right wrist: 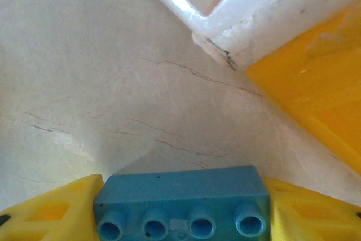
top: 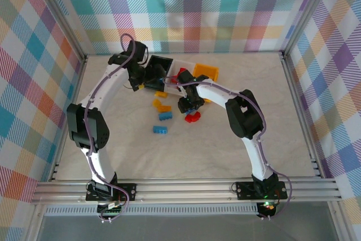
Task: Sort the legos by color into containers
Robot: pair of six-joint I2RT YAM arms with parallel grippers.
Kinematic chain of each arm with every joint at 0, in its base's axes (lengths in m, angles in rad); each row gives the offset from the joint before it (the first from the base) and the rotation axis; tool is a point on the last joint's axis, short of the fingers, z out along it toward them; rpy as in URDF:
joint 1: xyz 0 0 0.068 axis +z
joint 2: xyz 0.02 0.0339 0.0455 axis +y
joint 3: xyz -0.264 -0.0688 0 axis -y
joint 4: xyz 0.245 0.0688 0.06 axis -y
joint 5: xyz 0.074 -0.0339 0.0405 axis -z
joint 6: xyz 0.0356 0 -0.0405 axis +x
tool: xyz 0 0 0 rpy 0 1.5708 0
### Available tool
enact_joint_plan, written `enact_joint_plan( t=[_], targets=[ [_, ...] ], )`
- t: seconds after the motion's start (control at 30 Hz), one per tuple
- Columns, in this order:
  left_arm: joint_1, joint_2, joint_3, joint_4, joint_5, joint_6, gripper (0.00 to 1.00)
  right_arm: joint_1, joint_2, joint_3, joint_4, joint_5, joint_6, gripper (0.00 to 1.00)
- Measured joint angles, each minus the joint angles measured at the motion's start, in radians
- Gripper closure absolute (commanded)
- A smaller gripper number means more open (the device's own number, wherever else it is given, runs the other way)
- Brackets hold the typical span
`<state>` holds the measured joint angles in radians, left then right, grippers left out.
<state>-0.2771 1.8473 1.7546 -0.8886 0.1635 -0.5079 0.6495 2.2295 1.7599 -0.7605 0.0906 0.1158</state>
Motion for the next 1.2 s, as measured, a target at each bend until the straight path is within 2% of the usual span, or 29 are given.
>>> enact_joint_plan(
  t=[0.23, 0.43, 0.6, 0.67, 0.83, 1.0, 1.03, 1.07, 1.13, 1.2],
  targets=[
    [0.024, -0.104, -0.166, -0.001, -0.02, 0.003, 0.0, 0.004, -0.051, 0.044, -0.016, -0.116, 0.04, 0.42],
    [0.04, -0.221, -0.312, -0.027, -0.055, 0.002, 0.0, 0.005, -0.046, 0.302, -0.013, -0.196, 0.089, 0.43],
    [0.046, -0.335, -0.42, -0.052, -0.078, -0.018, 0.0, 0.0, 0.108, 0.63, -0.013, -0.235, 0.12, 0.42],
    [0.046, -0.371, -0.467, -0.056, -0.074, -0.031, 0.0, -0.007, 0.173, 0.712, 0.003, -0.248, 0.139, 0.42],
    [0.046, -0.42, -0.572, -0.085, -0.051, -0.056, 0.0, -0.019, 0.288, 0.755, 0.092, -0.28, 0.202, 0.42],
    [0.046, -0.431, -0.588, -0.127, -0.041, -0.053, 0.0, -0.029, 0.414, 0.837, 0.196, -0.276, 0.259, 0.43],
    [0.046, -0.433, -0.588, -0.134, -0.039, -0.053, 0.0, -0.029, 0.438, 0.866, 0.218, -0.275, 0.27, 0.42],
    [0.046, -0.435, -0.588, -0.138, -0.037, -0.053, 0.0, -0.03, 0.453, 0.887, 0.243, -0.262, 0.278, 0.36],
    [0.046, -0.436, -0.588, -0.143, -0.032, -0.05, 0.0, -0.033, 0.472, 0.905, 0.296, -0.241, 0.299, 0.19],
    [0.046, -0.436, -0.588, -0.151, -0.029, -0.048, 0.0, -0.035, 0.478, 0.907, 0.33, -0.222, 0.312, 0.17]
  ],
)
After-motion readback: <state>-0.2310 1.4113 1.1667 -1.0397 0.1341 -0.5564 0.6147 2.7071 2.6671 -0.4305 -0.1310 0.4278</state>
